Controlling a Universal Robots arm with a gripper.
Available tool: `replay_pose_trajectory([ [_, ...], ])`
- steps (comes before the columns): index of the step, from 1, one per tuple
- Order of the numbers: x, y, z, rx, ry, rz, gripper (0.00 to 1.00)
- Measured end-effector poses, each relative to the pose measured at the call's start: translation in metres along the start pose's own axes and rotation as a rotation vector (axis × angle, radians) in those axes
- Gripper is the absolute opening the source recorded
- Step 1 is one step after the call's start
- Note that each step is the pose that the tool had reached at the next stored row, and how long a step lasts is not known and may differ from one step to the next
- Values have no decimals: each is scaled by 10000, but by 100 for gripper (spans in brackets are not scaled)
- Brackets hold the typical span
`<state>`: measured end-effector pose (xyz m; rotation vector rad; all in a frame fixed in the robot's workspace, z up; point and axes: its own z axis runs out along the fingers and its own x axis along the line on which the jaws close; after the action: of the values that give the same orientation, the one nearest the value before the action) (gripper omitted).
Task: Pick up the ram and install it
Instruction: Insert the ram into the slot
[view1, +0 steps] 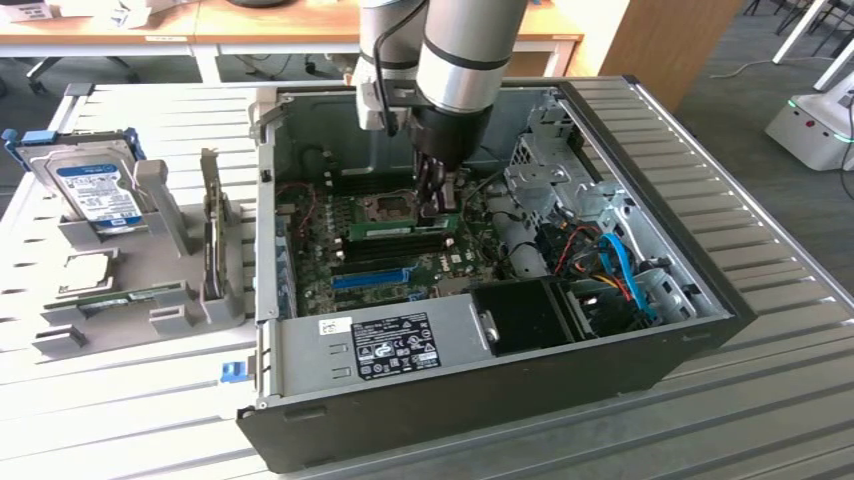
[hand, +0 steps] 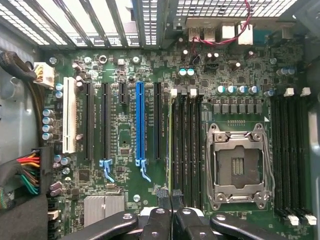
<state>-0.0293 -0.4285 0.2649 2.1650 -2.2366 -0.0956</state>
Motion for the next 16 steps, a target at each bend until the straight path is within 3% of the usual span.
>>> replay_pose_trajectory([
  [11,3,-8,121,1,-1,0,12],
  [16,3,-8,125,0,1,0,12],
])
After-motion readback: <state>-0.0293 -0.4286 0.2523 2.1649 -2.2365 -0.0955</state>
